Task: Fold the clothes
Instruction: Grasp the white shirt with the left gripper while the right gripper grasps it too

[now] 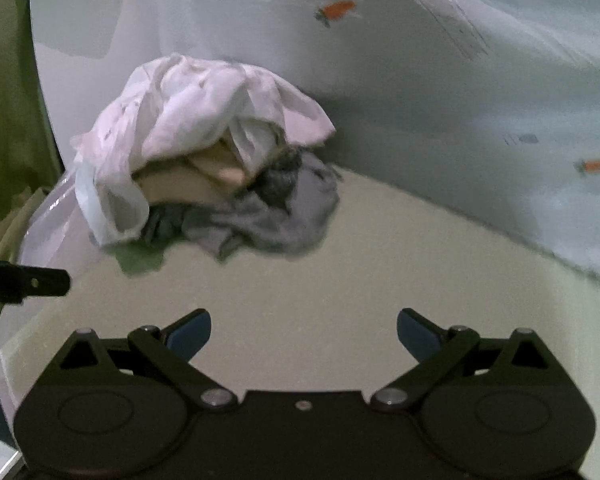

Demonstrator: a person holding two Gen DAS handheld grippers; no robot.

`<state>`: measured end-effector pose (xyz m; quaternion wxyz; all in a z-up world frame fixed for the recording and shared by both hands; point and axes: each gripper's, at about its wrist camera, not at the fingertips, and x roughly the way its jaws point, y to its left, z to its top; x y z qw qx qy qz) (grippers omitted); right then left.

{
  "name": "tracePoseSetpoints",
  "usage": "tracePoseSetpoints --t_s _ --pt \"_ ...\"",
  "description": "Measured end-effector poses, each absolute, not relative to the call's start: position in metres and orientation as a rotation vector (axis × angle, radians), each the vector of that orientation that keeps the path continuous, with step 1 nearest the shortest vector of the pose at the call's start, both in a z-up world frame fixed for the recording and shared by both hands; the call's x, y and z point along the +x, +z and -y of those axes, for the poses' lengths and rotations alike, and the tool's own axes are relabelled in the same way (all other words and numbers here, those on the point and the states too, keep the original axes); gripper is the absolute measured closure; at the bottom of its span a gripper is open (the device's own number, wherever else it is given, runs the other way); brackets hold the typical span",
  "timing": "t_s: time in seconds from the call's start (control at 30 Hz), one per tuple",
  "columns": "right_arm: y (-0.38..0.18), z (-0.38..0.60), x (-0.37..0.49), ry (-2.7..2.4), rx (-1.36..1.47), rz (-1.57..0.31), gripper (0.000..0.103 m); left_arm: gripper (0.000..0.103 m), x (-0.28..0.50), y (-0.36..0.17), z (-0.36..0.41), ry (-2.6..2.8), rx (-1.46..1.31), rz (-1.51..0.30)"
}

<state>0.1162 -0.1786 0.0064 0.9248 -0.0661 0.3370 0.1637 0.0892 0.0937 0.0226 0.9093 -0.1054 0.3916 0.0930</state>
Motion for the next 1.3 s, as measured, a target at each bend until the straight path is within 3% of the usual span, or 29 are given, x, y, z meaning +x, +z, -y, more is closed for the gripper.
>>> tracePoseSetpoints --t_s 0.47,0.57,0.7,0.77,0.87,0.97,1.0,1.03,1.07,1.1,1.3 --pt "0.068 0.072 0.326 0.373 -0.106 -0.513 0.006 0.005 0.266 0.085 -0.227 0.356 -0.298 -0.562" --pt "0.065 0.053 0.369 0.378 -0.12 -0.522 0.013 0.008 0.308 0.083 -0.24 0.346 -0.304 -0.549" --pt "0.043 0.036 0.415 0.411 -0.104 -0.589 0.032 0.017 0.354 0.069 -0.248 0.312 -0.314 -0.592" --pt "0.036 0.033 0.43 0.423 -0.073 -0.609 0.036 0.018 0.37 0.061 -0.251 0.288 -0.322 -0.618" --pt "0.031 0.035 0.441 0.447 -0.013 -0.647 0.04 0.029 0.385 0.048 -0.263 0.244 -0.39 -0.657" --pt "0.027 0.041 0.447 0.486 0.047 -0.691 0.052 0.05 0.387 0.04 -0.262 0.247 -0.428 -0.659" --pt "0.026 0.043 0.448 0.512 0.064 -0.706 0.07 0.06 0.386 0.04 -0.26 0.248 -0.433 -0.652" --pt "0.026 0.042 0.448 0.529 0.063 -0.71 0.086 0.077 0.385 0.041 -0.259 0.247 -0.432 -0.642" --pt "0.026 0.041 0.447 0.544 0.057 -0.713 0.088 0.088 0.385 0.043 -0.258 0.247 -0.433 -0.632" --pt "0.028 0.039 0.443 0.55 0.031 -0.695 0.094 0.093 0.383 0.047 -0.256 0.247 -0.435 -0.622" --pt "0.044 0.047 0.401 0.501 -0.017 -0.582 0.097 0.1 0.342 0.088 -0.227 0.271 -0.297 -0.522"
